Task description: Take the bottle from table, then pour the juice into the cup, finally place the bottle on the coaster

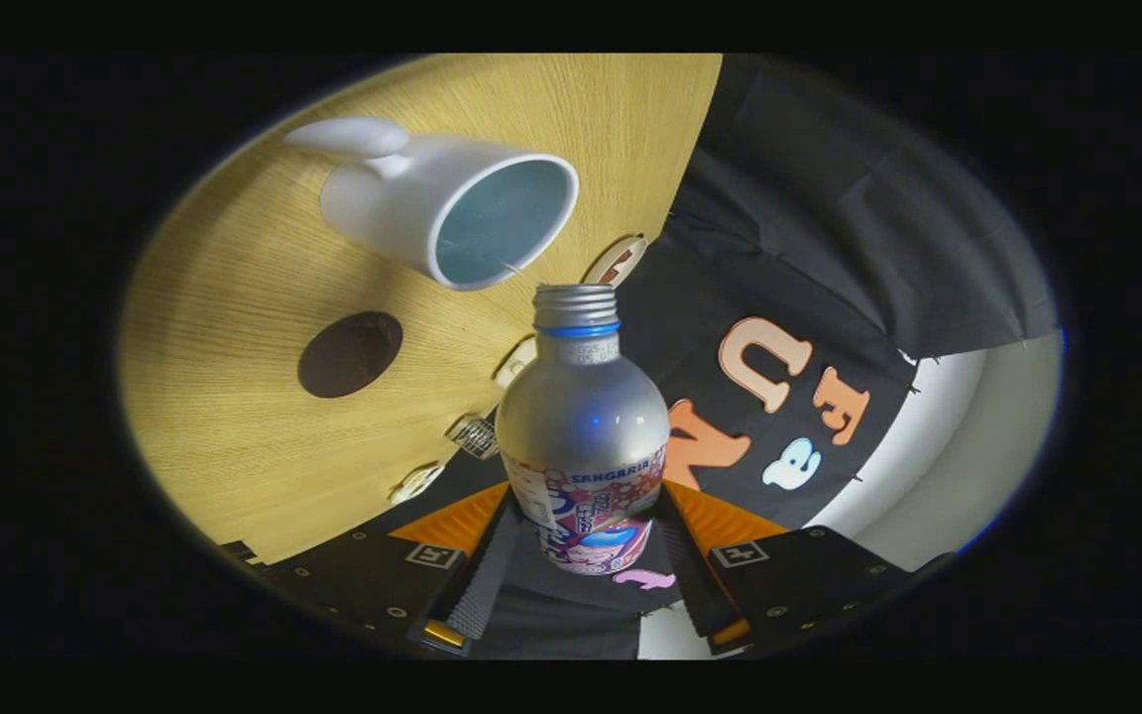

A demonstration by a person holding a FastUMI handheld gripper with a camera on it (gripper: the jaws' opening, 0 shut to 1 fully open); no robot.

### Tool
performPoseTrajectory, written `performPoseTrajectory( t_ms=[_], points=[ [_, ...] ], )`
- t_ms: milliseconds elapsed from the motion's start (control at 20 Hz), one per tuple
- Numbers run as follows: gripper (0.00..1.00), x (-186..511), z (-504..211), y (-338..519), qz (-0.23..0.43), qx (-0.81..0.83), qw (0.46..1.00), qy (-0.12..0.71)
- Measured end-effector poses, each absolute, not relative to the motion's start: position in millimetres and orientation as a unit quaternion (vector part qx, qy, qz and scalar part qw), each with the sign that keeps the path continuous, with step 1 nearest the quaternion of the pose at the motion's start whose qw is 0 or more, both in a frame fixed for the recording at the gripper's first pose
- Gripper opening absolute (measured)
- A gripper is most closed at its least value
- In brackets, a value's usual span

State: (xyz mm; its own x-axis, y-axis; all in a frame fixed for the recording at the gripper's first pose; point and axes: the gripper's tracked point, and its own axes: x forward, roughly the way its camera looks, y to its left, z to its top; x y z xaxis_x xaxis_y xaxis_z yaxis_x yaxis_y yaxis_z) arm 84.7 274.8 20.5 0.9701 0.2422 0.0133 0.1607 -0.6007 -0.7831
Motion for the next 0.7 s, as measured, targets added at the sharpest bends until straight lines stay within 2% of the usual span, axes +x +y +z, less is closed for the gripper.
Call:
performPoseTrajectory(
  t_ms=[250, 550, 700],
  points=[
    [0.76, 84.0, 16.4, 273.5, 0.053, -0.889, 0.444, -0.103],
    [0.77, 79.3, 3.2, 270.9, 0.077, -0.853, 0.510, -0.083],
    [0.77, 78.4, -2.5, 266.8, 0.094, -0.818, 0.565, -0.062]
  ],
)
